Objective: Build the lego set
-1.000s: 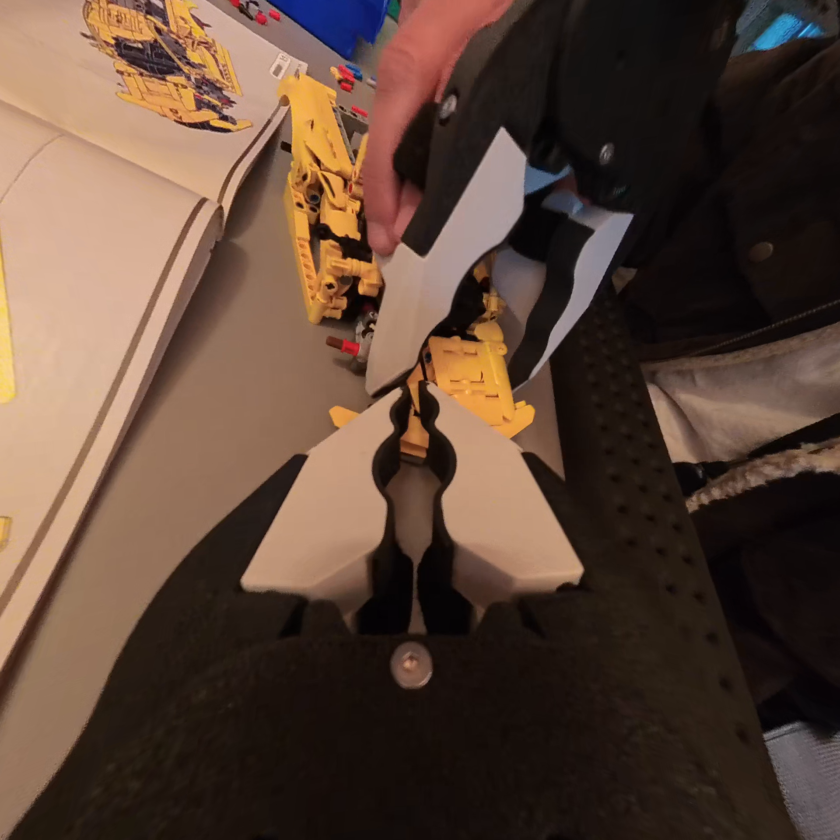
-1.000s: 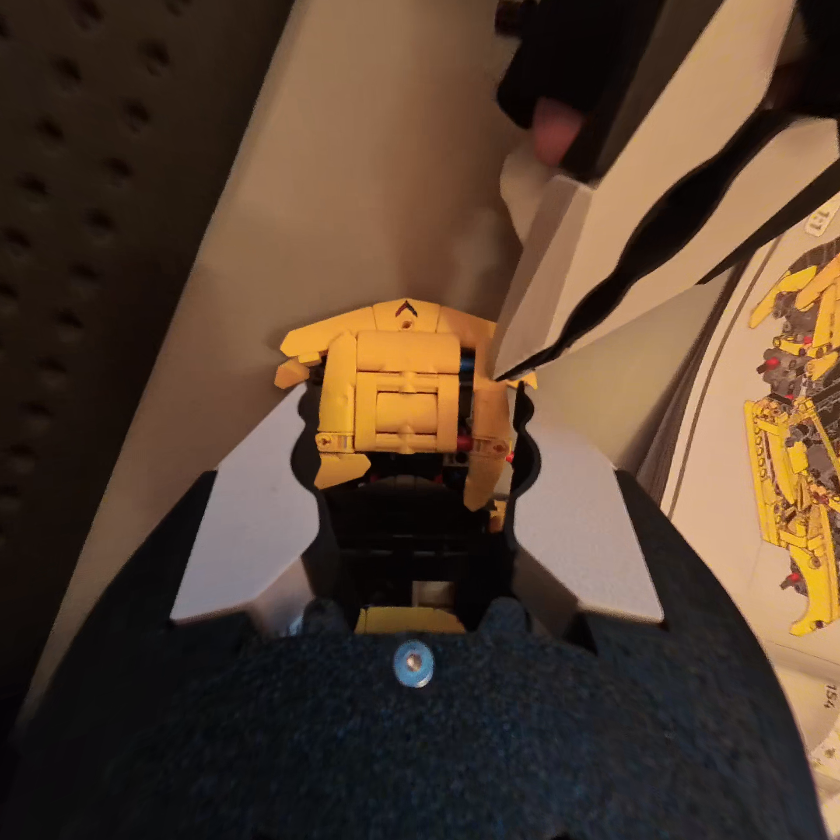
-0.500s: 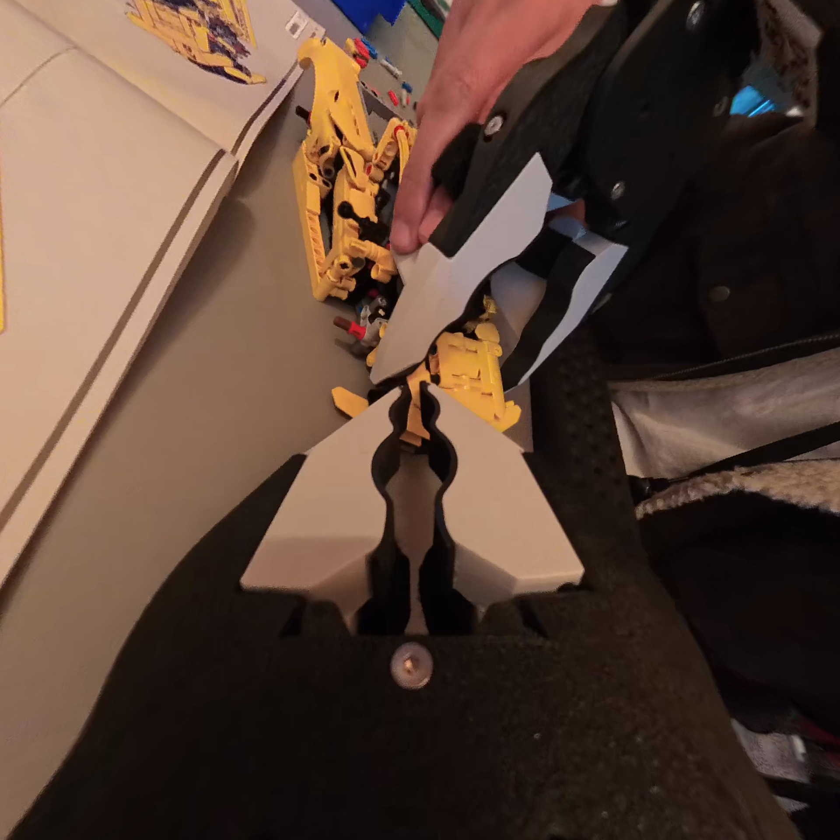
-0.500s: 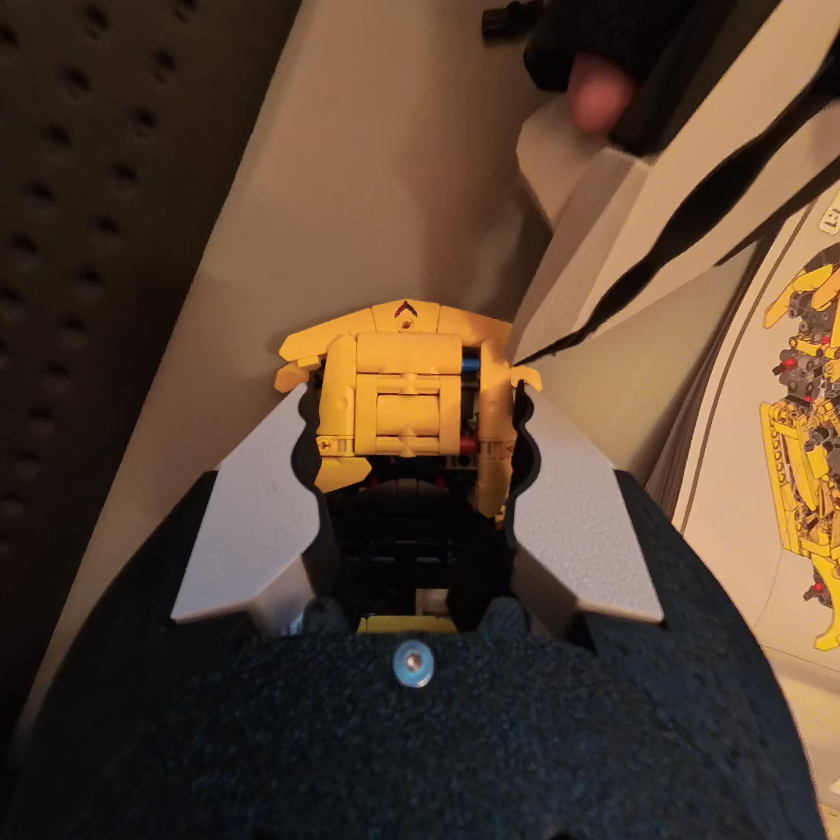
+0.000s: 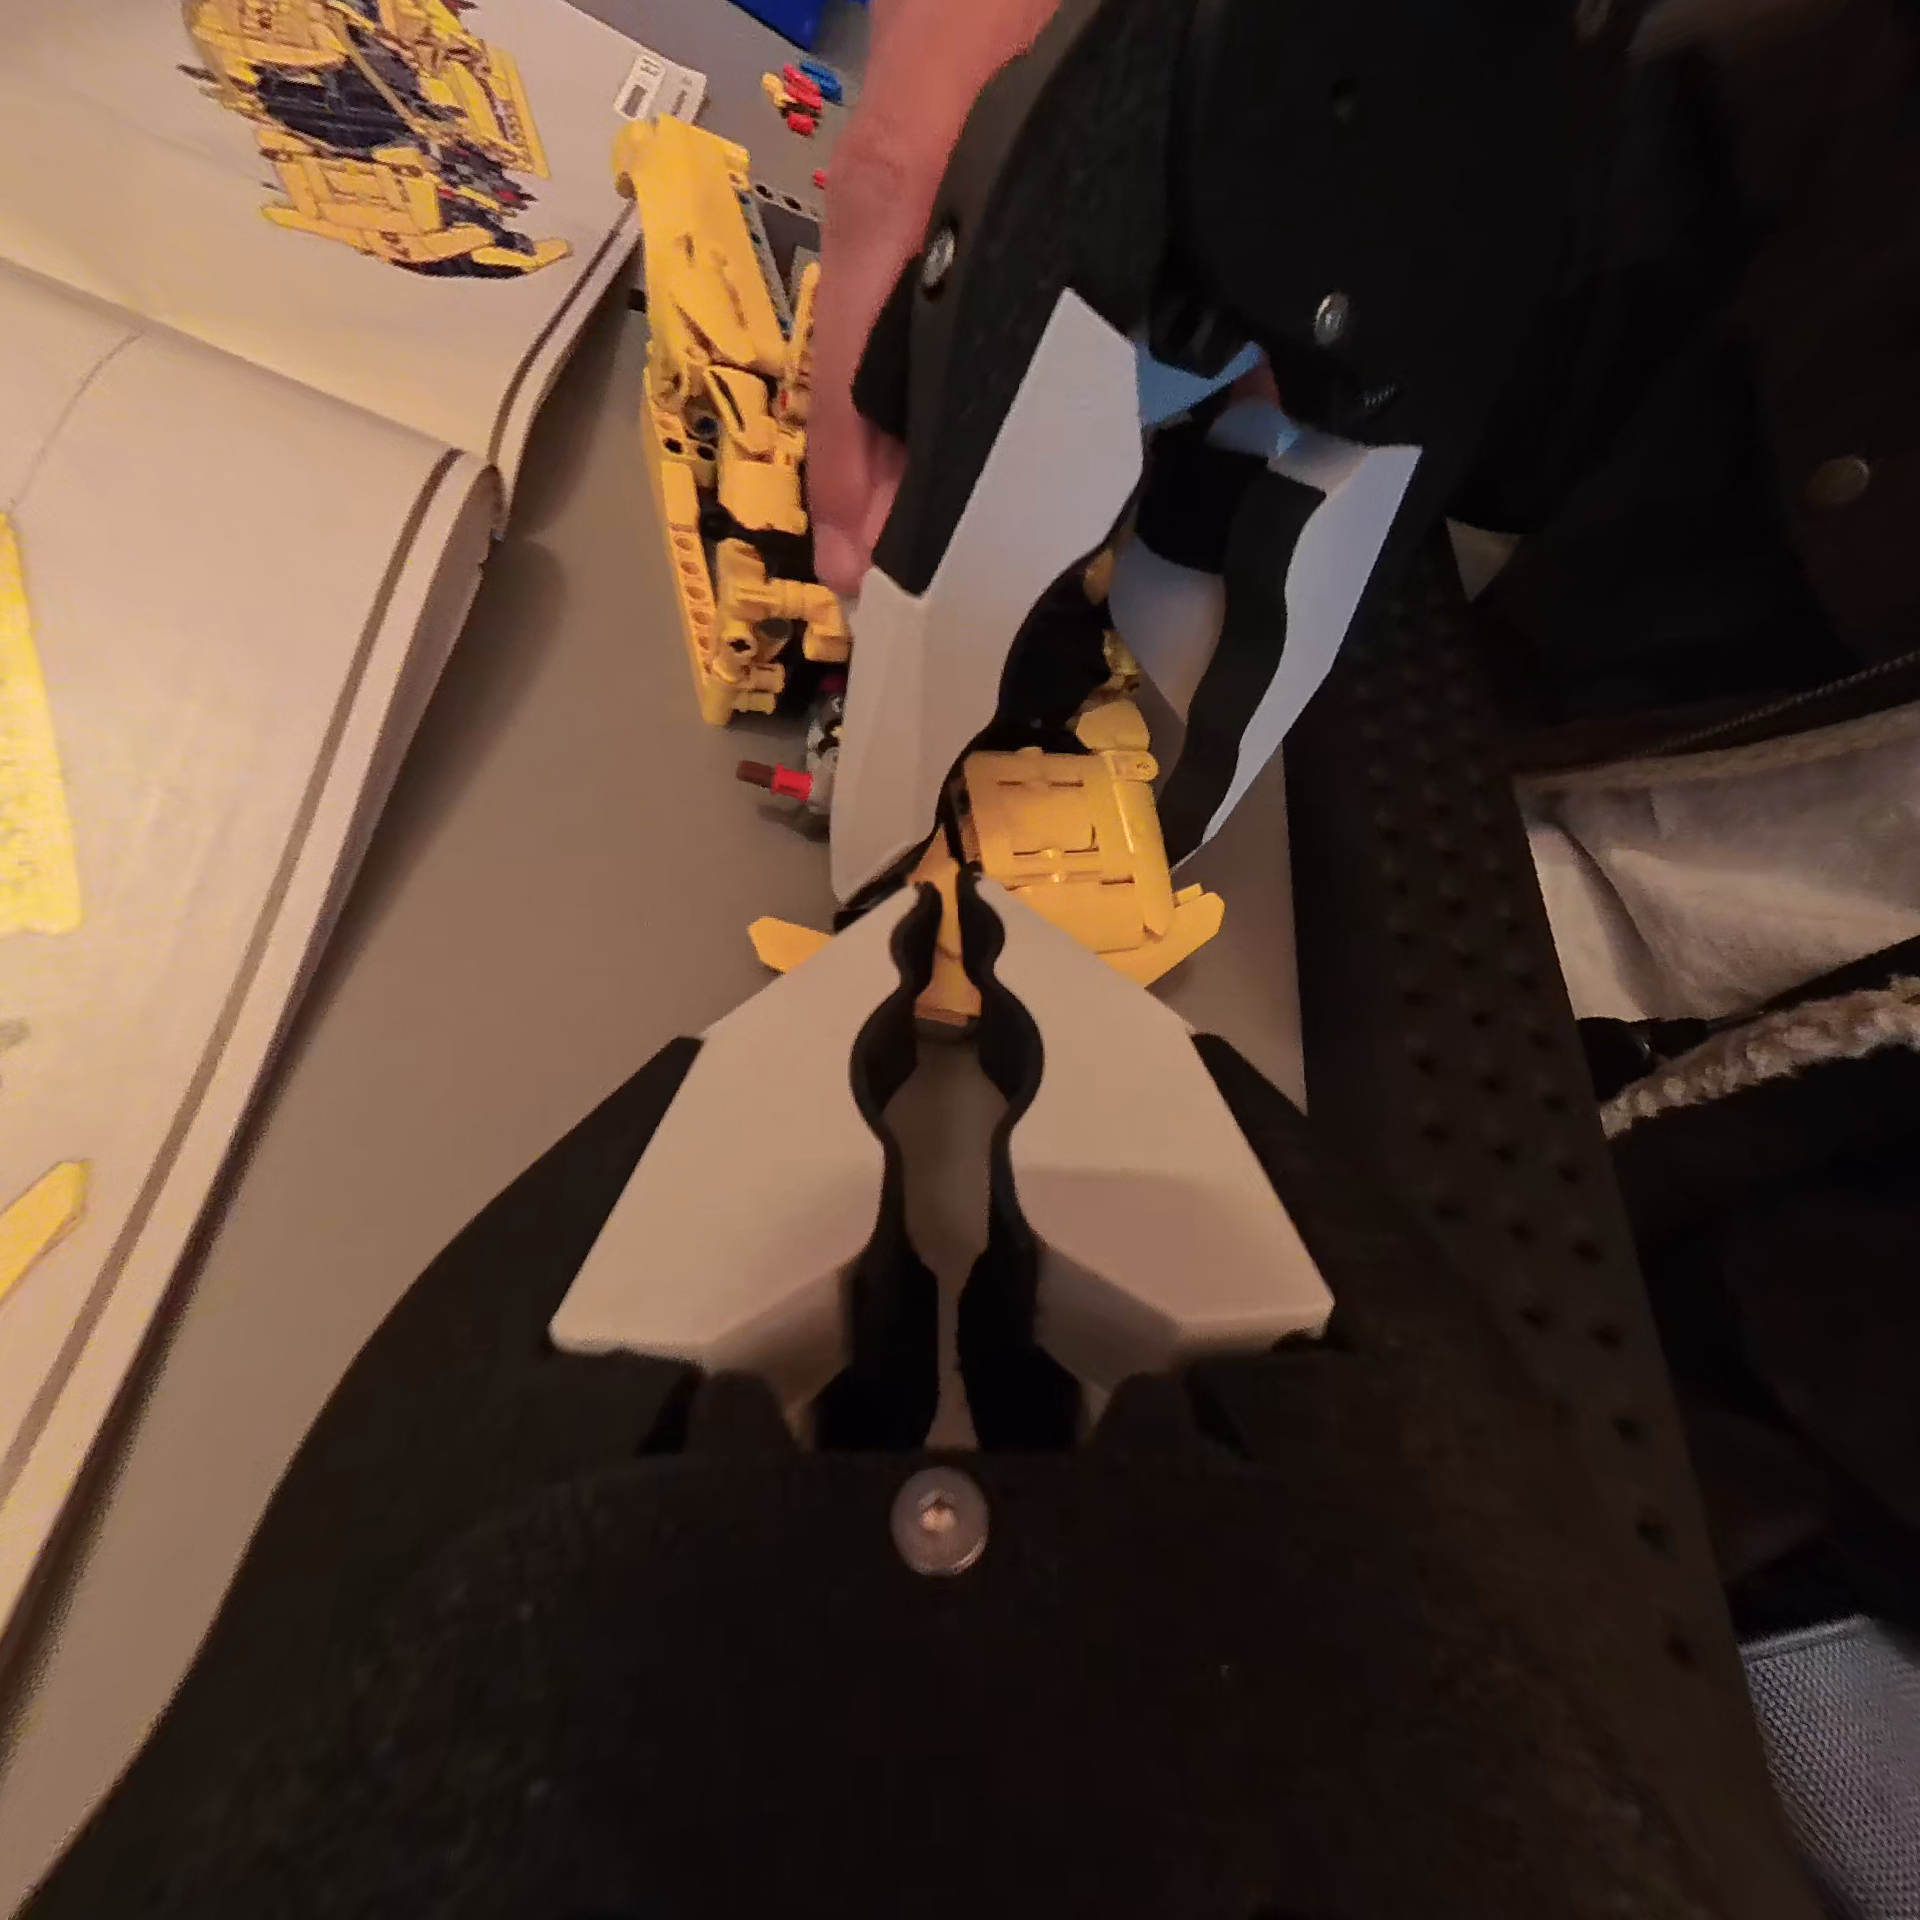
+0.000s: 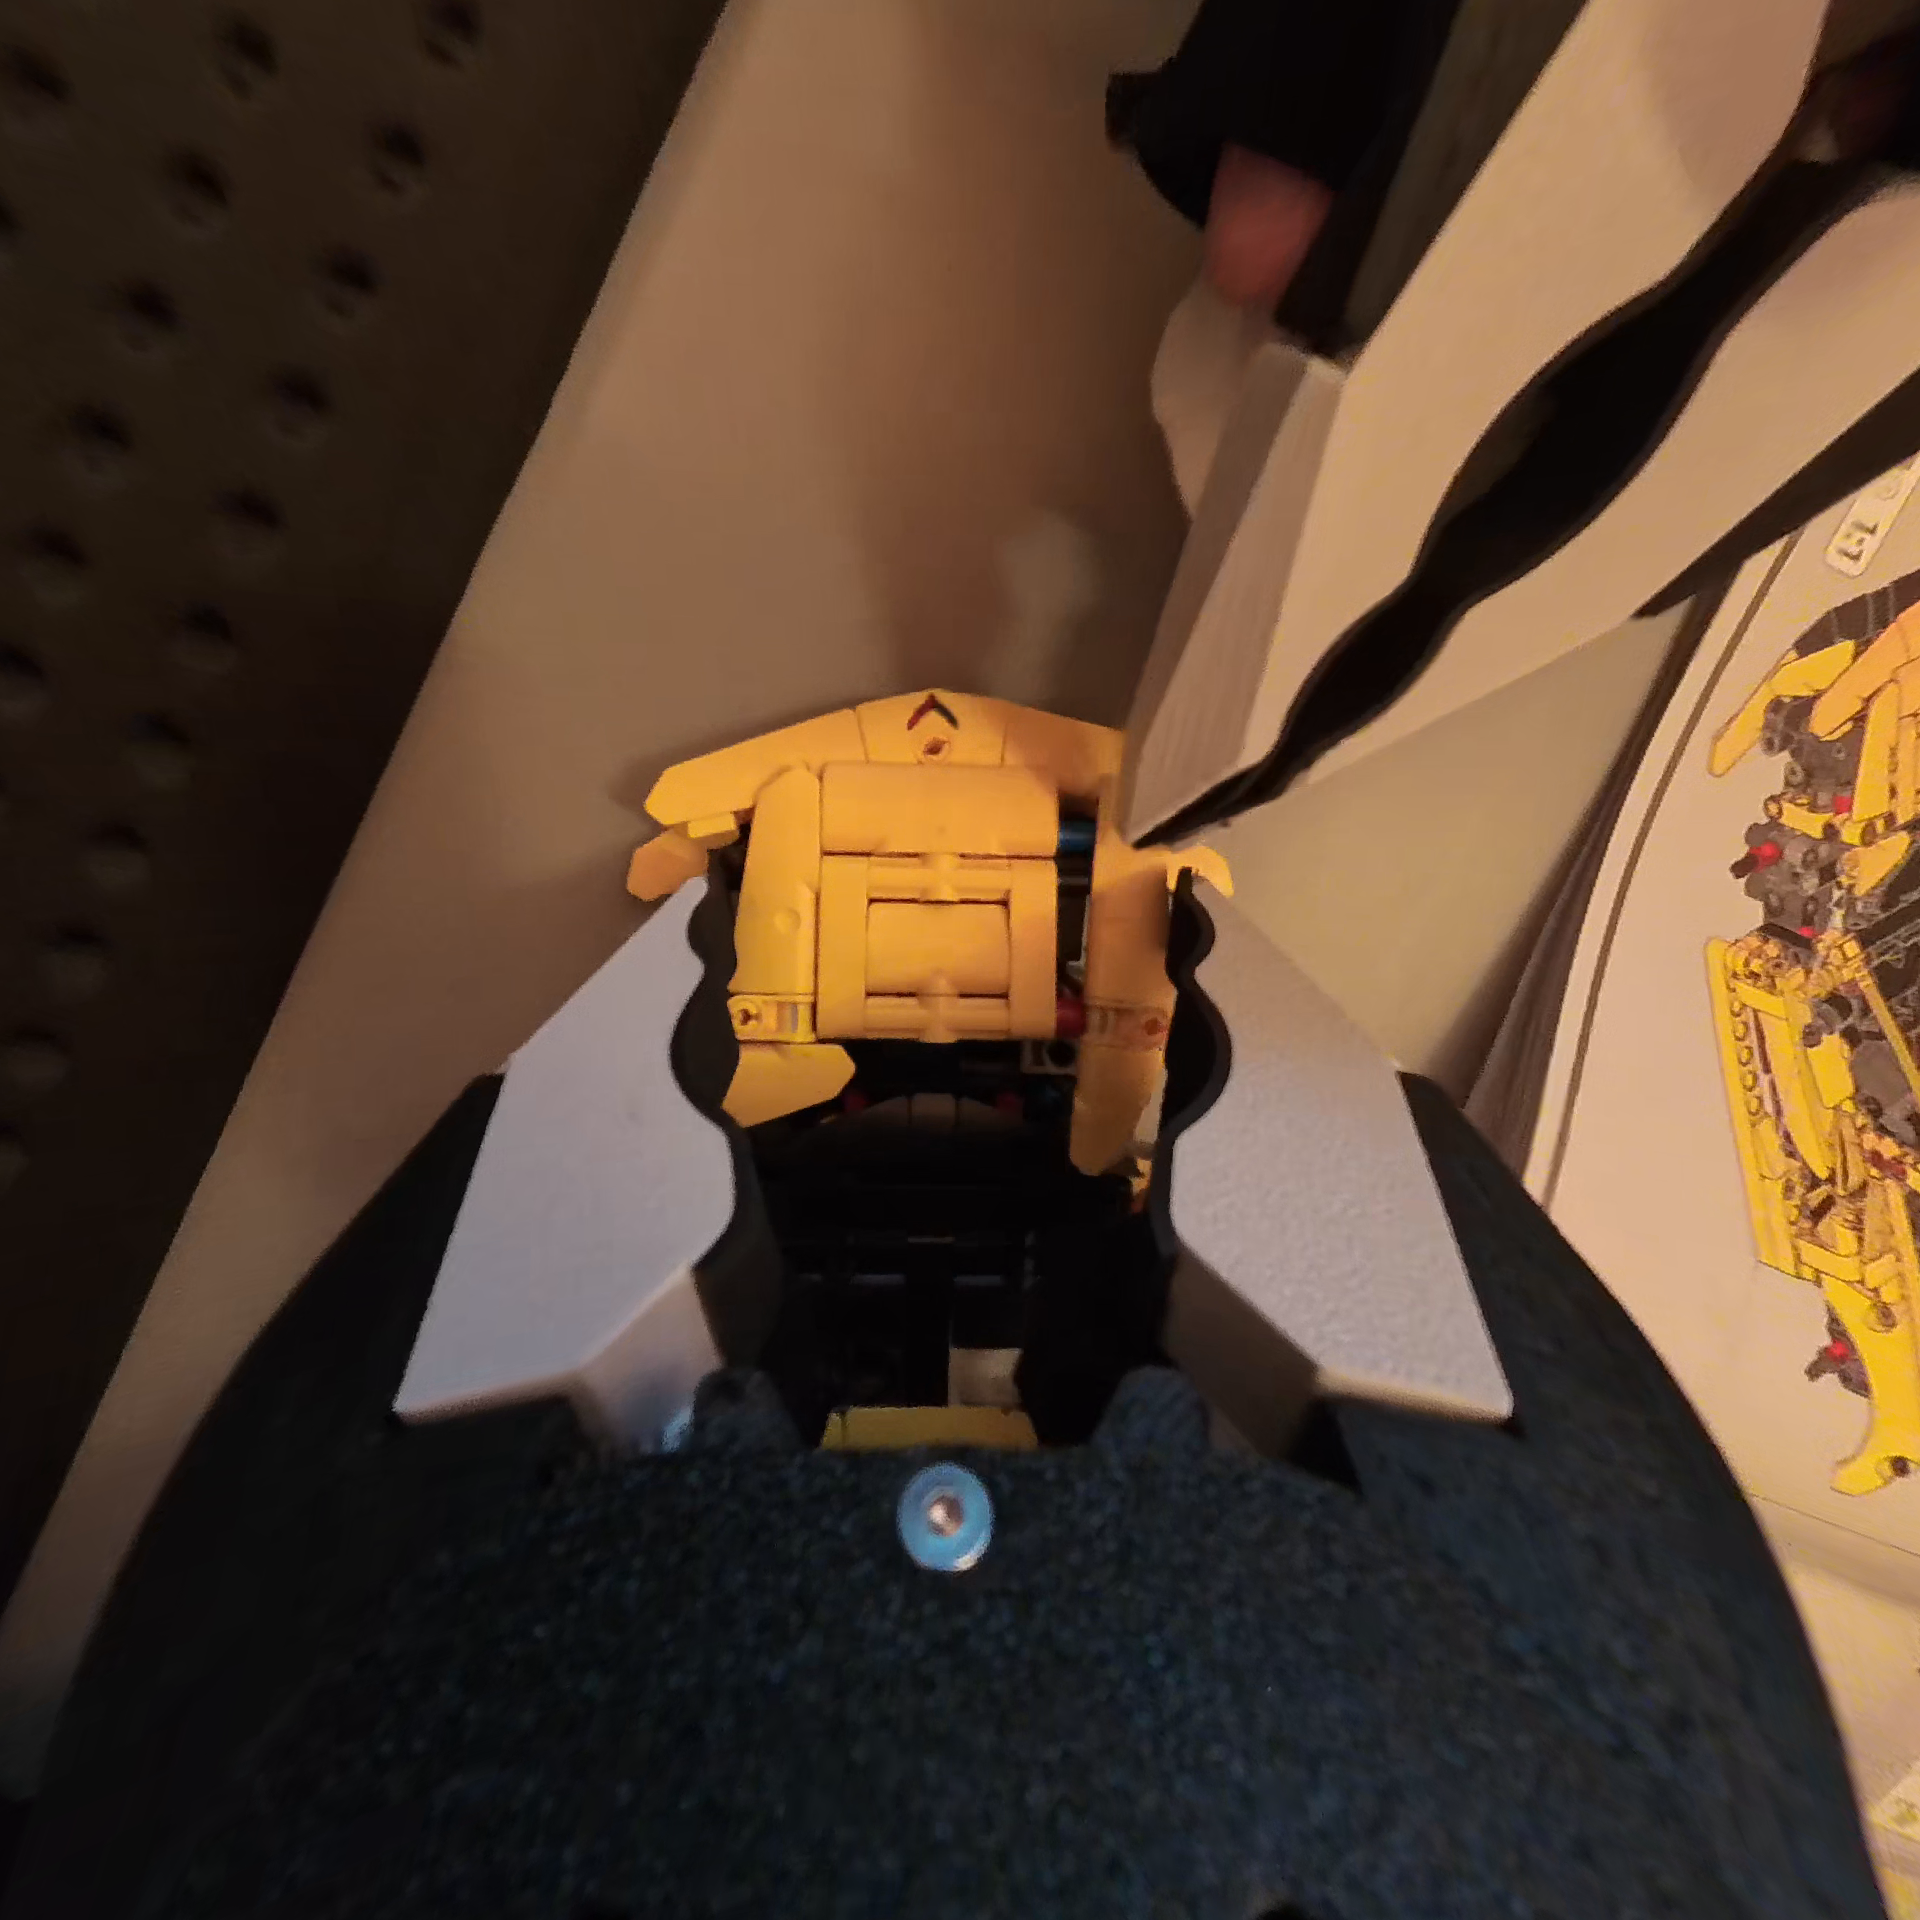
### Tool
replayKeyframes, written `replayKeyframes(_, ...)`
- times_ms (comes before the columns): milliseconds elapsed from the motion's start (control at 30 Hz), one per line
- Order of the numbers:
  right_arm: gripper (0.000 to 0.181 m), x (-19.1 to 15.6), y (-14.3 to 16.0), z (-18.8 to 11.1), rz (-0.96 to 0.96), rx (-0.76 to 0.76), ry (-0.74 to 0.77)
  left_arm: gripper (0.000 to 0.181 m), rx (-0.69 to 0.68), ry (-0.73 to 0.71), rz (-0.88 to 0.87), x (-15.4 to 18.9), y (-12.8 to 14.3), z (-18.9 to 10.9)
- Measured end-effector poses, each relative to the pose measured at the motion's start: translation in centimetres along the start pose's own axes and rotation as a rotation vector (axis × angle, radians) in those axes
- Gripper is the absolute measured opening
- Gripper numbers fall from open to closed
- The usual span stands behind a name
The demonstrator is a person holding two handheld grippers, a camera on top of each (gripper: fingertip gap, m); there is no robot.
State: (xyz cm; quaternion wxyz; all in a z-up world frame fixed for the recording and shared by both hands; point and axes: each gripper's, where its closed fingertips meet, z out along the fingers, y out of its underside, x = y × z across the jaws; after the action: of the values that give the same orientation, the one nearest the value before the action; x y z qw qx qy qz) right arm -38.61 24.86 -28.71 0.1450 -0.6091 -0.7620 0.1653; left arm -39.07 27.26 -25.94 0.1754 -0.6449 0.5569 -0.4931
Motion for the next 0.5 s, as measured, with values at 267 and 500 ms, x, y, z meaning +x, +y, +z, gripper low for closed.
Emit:
replayKeyframes(267,0.086,-0.32,-0.02,0.19,0.004,-0.002,-0.035,0.002,-0.008,-0.006,-0.014,-0.42,0.42,0.25)
replayKeyframes(500,0.085,-0.38,-0.05,0.15,-0.019,-0.012,-0.027,0.002,-0.01,-0.007,-0.002,-0.26,0.44,0.26)
